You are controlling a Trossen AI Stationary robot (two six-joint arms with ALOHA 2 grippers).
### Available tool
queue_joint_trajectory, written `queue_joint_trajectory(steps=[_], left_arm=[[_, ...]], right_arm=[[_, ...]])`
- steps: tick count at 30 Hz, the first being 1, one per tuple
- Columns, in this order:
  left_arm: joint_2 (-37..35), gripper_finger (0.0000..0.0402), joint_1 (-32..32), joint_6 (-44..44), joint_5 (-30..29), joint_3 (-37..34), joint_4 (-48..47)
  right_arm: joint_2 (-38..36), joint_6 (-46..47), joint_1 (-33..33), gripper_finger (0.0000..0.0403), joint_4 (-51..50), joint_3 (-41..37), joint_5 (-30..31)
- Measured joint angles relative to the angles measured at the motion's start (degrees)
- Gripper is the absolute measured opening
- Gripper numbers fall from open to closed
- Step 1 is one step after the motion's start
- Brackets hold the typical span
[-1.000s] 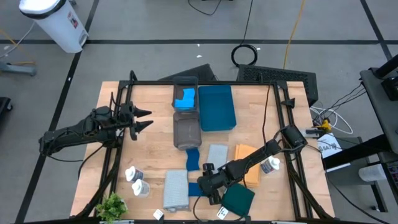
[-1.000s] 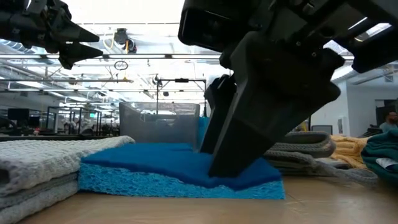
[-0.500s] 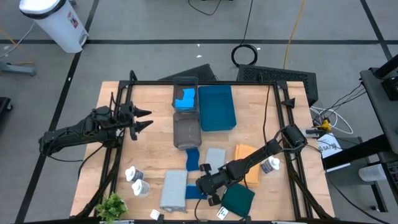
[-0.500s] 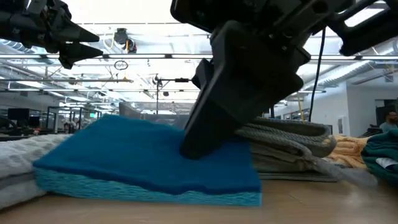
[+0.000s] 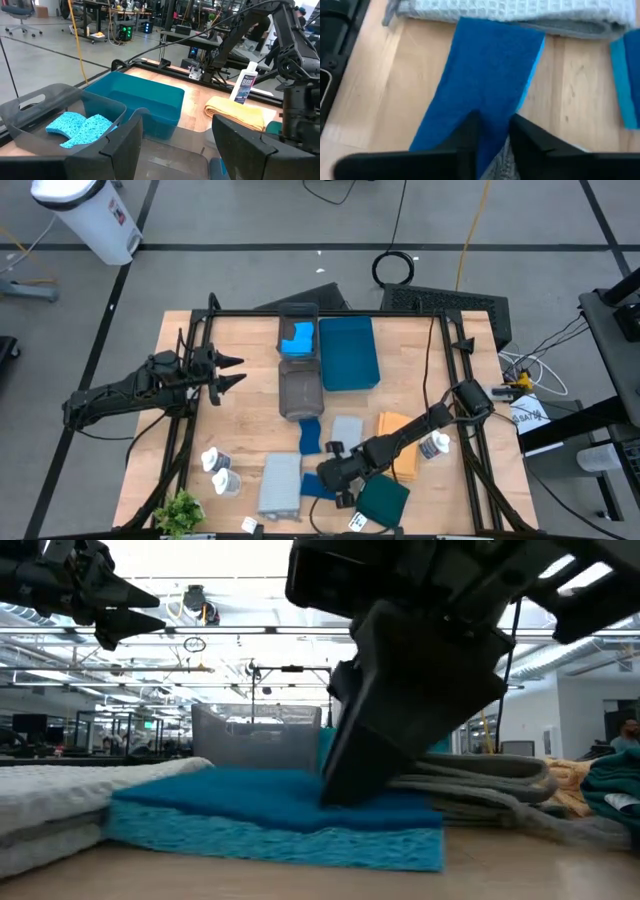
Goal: Pick & Place Kitchen Items
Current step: Put the blue sponge into the top black bin
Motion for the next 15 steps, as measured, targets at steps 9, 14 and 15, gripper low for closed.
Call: queue_joint_trajectory(steps=[9, 14, 15], left_arm=[[0.0, 0.0246, 0.0, 0.0, 0.0, 0.0, 0.3], [0.0, 0.0246, 0.0, -0.3, 0.0, 0.0, 1.8], [0.0, 0.0246, 0.0, -0.3, 0.0, 0.0, 1.9]], right_arm=[[-6.3, 1.1, 0.1, 0.0264, 0.0, 0.0, -0.9], [-4.2, 2.7, -0.1, 0.0300, 3.4, -0.1, -1.4], [-3.4, 3.2, -0.3, 0.0302, 3.5, -0.1, -1.4]])
